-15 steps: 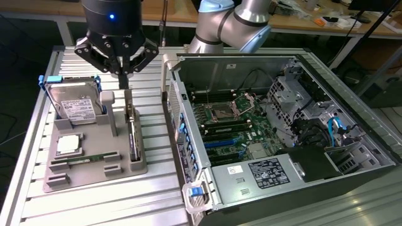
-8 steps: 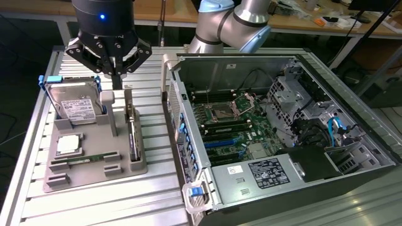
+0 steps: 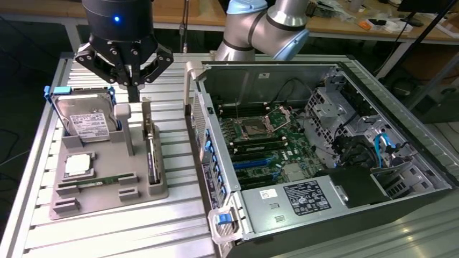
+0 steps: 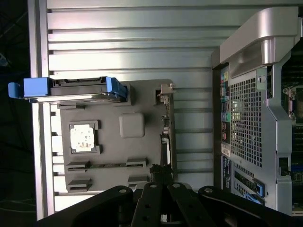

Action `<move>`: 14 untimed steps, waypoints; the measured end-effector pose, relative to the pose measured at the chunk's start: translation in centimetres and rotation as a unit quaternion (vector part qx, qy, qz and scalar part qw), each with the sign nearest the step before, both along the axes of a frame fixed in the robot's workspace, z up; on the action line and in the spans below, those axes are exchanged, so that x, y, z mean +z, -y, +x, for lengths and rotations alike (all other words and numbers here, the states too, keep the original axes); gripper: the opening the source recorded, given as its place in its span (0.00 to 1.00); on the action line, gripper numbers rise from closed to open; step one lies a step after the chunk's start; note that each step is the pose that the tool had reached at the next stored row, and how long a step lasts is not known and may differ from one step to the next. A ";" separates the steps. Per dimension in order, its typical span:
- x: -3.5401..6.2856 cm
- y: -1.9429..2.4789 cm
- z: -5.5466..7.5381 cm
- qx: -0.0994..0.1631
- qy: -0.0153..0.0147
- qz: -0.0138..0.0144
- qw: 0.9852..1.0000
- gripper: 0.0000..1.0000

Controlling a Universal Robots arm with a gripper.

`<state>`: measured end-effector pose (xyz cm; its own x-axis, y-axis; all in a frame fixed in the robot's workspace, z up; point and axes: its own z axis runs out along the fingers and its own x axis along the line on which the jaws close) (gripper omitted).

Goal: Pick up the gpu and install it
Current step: 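Pick up the gpu and move the gpu toward the slot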

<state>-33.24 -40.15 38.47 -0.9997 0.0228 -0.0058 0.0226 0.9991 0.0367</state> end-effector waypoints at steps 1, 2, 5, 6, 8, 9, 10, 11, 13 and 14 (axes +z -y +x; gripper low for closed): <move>0.00 0.00 0.0 0.000 0.000 0.000 1.000 0.11; 0.00 0.00 0.0 0.000 0.000 0.000 1.000 0.11; 0.00 0.01 0.0 0.000 0.000 0.000 1.000 0.11; 0.00 0.02 0.0 0.000 0.000 0.000 1.000 0.17; 0.00 0.03 0.0 0.000 0.000 0.000 1.000 0.30; 0.00 0.03 0.0 0.000 0.000 0.000 1.000 0.36; 0.00 0.04 0.0 0.000 0.000 0.000 1.000 0.42; 0.00 0.05 0.0 0.000 0.000 0.000 1.000 0.42; -0.01 0.11 0.0 0.000 0.000 0.000 1.000 0.54; -0.01 0.14 0.0 0.000 0.000 0.000 1.000 0.60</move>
<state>-33.24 -40.29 38.46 -0.9997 0.0228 -0.0058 0.0225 0.9991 0.0368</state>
